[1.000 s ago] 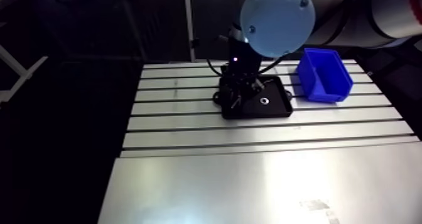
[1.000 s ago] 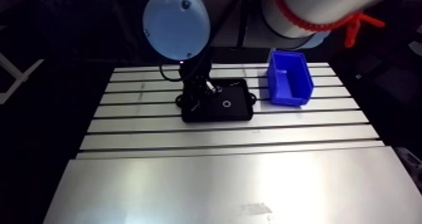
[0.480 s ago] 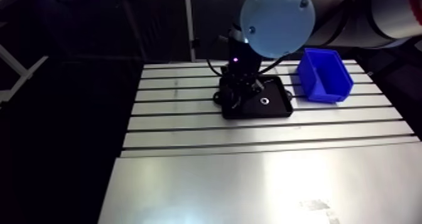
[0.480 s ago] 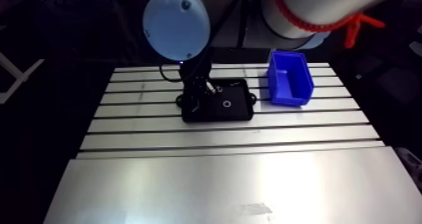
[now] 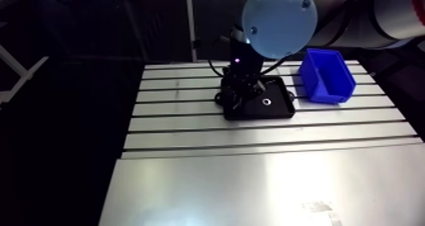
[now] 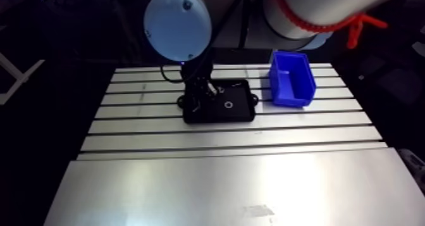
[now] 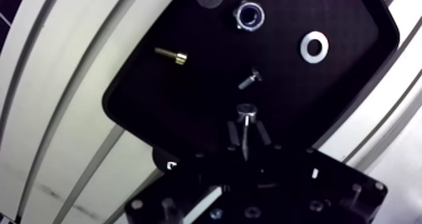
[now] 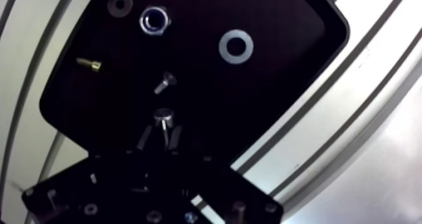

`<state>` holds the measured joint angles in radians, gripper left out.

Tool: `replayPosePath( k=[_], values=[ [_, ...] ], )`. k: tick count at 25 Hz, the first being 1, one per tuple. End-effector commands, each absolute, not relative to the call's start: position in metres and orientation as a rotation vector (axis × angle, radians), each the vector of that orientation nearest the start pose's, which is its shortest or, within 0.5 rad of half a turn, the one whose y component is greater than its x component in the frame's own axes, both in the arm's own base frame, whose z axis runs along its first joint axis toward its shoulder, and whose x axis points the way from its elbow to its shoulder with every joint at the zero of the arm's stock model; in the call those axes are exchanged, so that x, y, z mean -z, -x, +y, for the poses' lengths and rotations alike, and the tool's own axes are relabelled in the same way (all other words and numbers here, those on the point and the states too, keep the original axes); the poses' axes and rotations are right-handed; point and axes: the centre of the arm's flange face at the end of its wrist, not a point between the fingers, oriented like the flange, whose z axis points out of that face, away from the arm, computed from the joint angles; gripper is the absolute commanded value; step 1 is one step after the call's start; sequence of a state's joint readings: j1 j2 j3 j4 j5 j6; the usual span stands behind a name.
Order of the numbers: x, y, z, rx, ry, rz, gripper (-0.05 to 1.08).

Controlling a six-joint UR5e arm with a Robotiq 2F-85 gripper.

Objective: Pick up the M10 bolt from the tray and put it into the blue bin.

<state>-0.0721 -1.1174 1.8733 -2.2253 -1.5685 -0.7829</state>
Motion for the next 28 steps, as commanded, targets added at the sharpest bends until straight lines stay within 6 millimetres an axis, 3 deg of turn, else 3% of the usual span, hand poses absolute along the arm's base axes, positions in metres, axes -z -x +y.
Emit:
replayPosePath(
  k=[1, 10, 20, 28],
  values=[
    [-0.166, 0.569, -0.093, -0.051, -1.269, 2.767, 0.75],
    [-0.166, 0.568, -0.094, -0.051, -1.267, 2.768, 0.78],
    [-0.168, 0.569, -0.095, -0.049, -1.267, 2.773, 0.92],
    [-0.191, 0.572, -0.099, -0.026, -1.272, 2.812, 1.02]
  ],
)
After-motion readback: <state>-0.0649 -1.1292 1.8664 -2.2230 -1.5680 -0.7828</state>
